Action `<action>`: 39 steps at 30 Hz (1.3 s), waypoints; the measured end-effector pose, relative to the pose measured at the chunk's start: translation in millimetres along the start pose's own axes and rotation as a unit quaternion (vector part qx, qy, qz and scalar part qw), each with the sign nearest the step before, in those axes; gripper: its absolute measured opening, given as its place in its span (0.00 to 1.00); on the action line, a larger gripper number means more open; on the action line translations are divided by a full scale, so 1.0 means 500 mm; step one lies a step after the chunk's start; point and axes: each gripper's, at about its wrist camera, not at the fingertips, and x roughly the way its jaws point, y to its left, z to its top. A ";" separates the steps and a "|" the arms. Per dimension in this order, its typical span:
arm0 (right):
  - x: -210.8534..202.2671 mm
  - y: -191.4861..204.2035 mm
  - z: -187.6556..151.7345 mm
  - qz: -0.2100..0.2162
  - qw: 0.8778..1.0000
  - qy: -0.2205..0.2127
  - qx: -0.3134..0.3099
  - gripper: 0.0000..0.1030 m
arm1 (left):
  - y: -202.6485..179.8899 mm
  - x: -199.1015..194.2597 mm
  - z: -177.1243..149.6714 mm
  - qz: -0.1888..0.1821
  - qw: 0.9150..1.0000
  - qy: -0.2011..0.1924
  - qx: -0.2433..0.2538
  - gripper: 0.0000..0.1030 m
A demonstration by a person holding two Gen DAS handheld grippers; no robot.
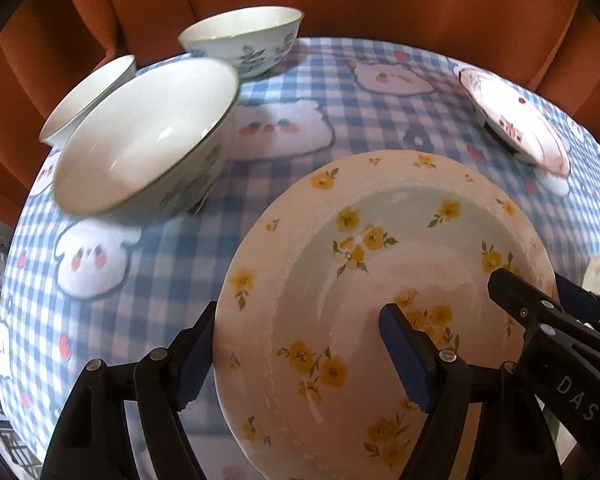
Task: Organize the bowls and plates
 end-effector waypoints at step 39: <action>-0.030 0.067 -0.104 -0.033 0.999 0.017 0.008 0.56 | 0.067 -0.043 -0.073 -0.023 0.999 0.017 0.030 0.69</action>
